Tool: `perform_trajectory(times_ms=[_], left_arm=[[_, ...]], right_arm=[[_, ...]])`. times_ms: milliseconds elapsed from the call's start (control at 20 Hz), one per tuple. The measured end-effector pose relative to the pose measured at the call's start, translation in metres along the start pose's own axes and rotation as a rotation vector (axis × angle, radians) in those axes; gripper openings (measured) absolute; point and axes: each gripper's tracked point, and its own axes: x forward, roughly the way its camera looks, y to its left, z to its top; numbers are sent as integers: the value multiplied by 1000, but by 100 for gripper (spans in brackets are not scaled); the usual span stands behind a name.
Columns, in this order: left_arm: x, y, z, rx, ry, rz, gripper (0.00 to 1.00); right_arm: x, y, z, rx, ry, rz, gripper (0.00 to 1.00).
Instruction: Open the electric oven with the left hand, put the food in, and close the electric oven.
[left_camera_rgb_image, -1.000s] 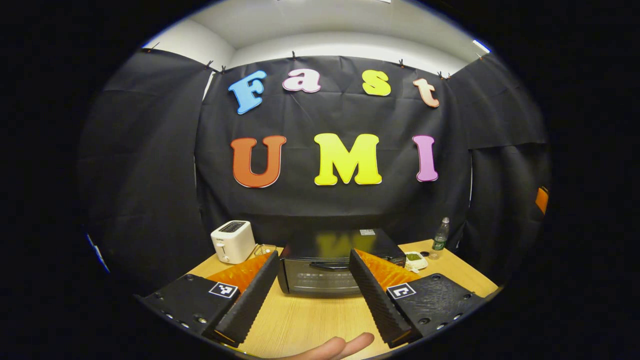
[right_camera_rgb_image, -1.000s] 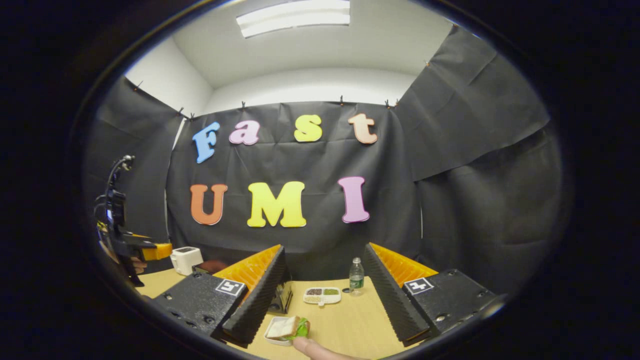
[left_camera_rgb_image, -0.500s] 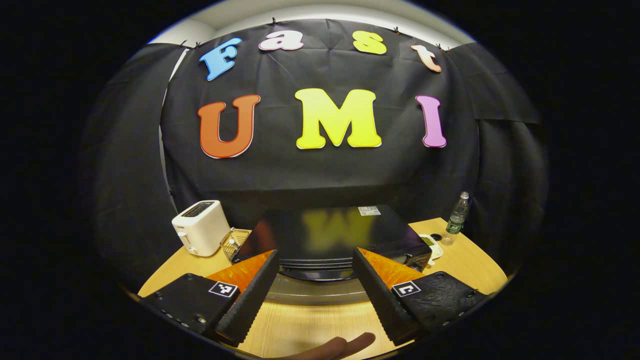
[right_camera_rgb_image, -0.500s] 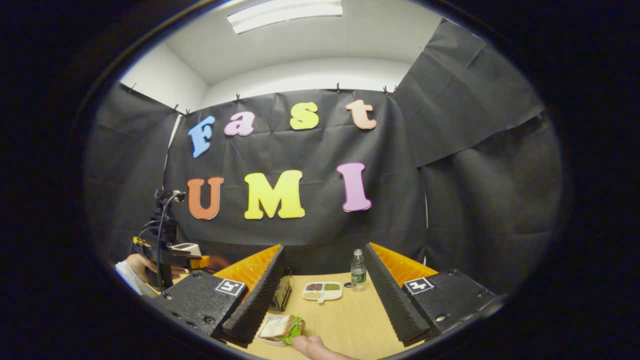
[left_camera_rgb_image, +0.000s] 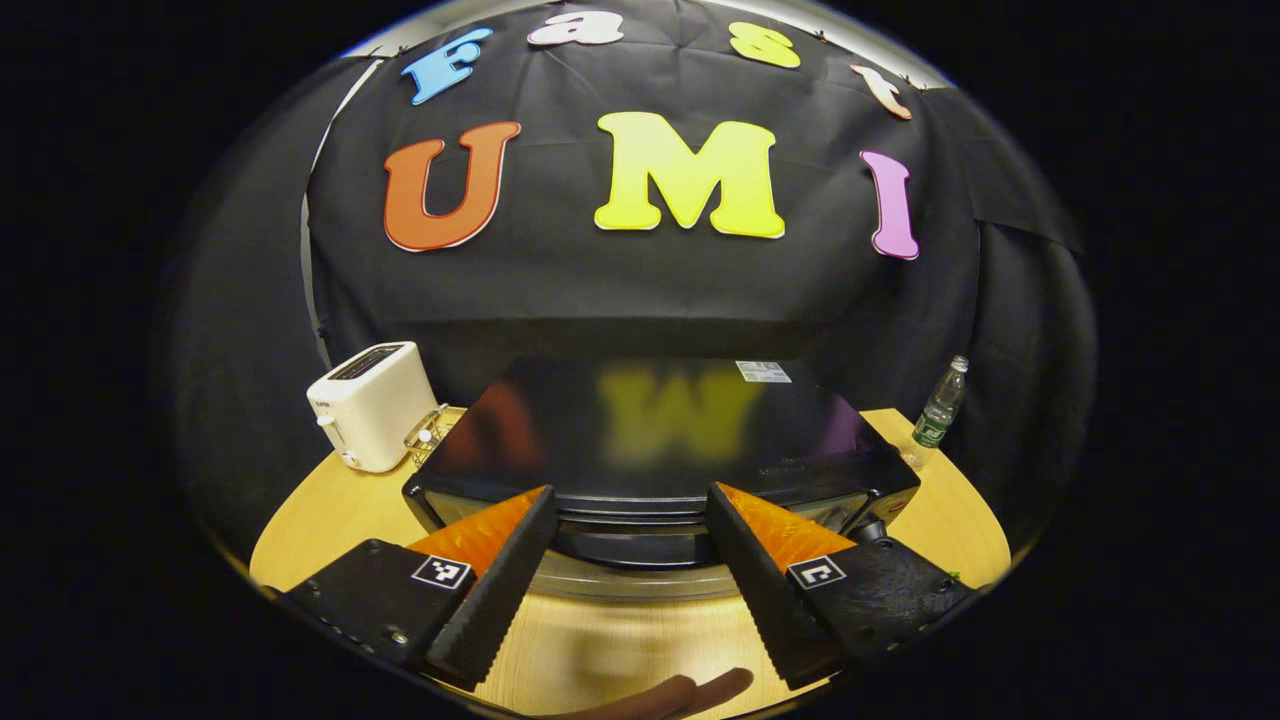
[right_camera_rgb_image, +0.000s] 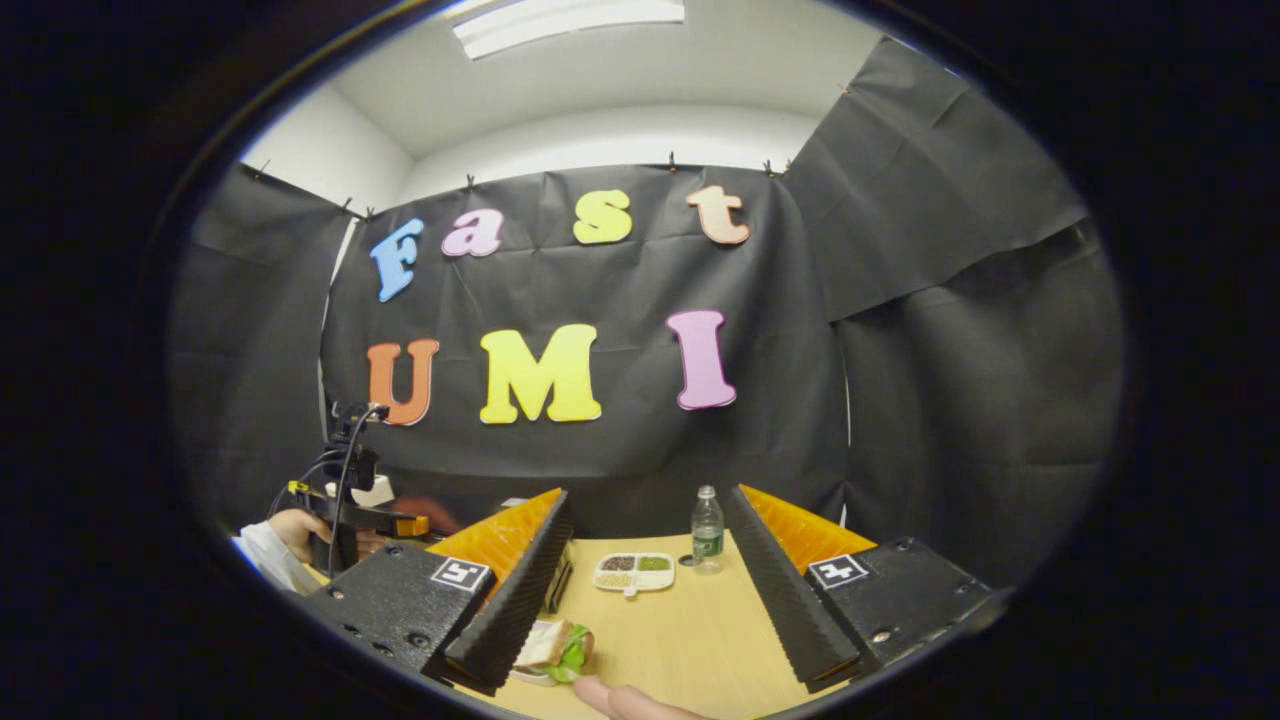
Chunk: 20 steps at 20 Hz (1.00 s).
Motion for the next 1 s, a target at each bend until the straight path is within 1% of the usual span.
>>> perform_trajectory(times_ms=[150,350,650,750,800,850,950,1000], left_arm=[[-7,-2,-4,9,16,-14,99],[-25,-3,-12,19,3,-15,99],[-57,-6,-41,24,-2,-22,95],[-64,-6,-51,24,-5,-21,96],[-68,-6,-56,20,-2,-21,95],[-70,-6,-59,20,0,-22,95],[-77,-6,-71,13,3,-23,95],[-80,-6,-77,10,5,-23,95]], right_arm=[[-8,5,2,-3,-4,6,95],[-19,10,4,-11,-6,11,95],[-37,18,2,-16,-3,17,94],[-43,20,-2,-23,3,16,95],[-46,21,-3,-26,3,15,100],[-49,20,-4,-28,5,12,94],[-53,21,-4,-27,8,9,94],[-56,20,-2,-27,8,6,100]])
